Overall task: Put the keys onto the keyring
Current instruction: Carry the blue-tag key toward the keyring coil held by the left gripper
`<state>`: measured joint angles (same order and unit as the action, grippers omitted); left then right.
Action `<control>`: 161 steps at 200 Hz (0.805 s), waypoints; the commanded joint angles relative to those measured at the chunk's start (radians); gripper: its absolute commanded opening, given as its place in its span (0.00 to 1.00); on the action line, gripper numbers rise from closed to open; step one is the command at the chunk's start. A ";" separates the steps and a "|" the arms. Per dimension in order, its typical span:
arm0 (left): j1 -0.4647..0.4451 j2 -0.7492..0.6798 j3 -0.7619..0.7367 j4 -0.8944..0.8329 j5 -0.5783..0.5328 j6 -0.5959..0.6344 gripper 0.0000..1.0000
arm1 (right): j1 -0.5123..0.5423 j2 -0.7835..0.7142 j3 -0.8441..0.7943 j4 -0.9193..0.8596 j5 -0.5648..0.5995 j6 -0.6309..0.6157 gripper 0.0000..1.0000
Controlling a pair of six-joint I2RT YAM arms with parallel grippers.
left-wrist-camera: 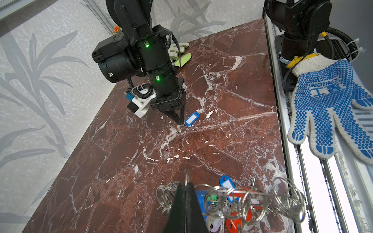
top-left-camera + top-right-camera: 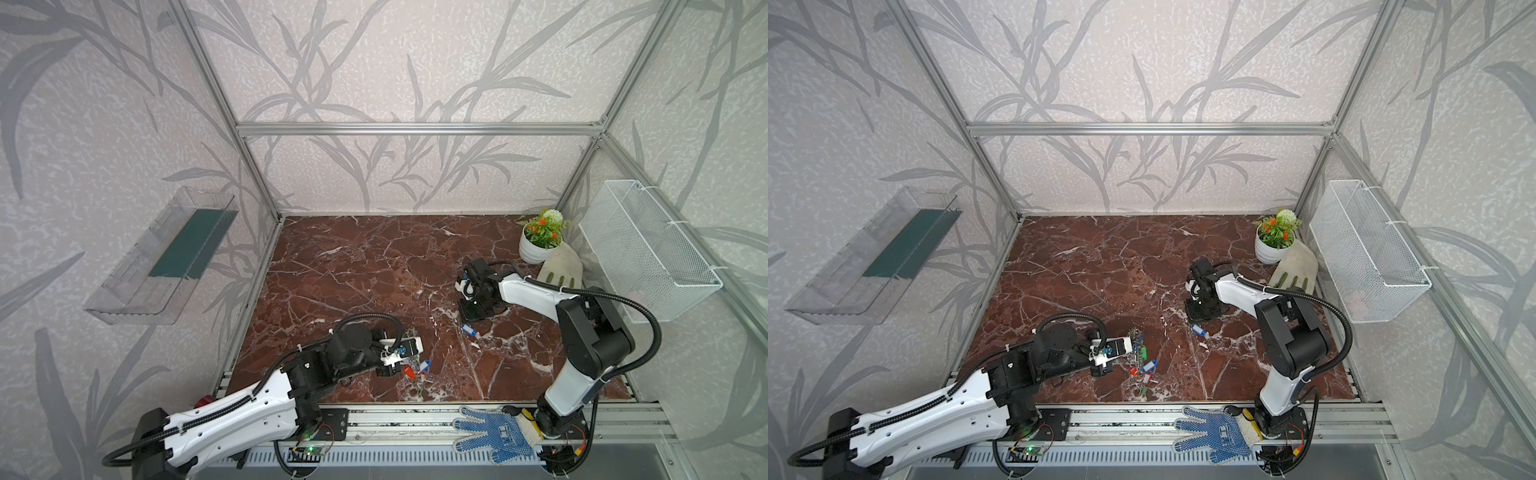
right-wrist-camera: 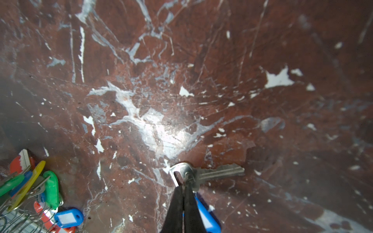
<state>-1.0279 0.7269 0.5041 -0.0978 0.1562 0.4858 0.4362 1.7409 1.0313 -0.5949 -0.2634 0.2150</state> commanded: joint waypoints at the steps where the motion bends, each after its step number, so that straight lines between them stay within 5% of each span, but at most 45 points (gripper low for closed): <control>1: -0.007 -0.021 0.050 0.050 0.009 0.007 0.00 | -0.004 -0.002 0.010 0.002 -0.004 0.003 0.05; 70: -0.008 -0.012 0.054 0.077 0.004 -0.032 0.00 | -0.004 -0.292 -0.126 0.220 -0.076 0.068 0.00; 122: -0.006 0.025 0.096 0.136 0.016 -0.147 0.00 | -0.001 -0.636 -0.380 0.804 -0.212 0.226 0.00; 161: -0.006 0.086 0.148 0.180 0.022 -0.204 0.00 | 0.001 -0.706 -0.426 1.027 -0.303 0.285 0.00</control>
<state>-1.0279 0.7879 0.5762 -0.0315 0.1612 0.3382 0.4355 1.0645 0.6224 0.1703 -0.4805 0.4267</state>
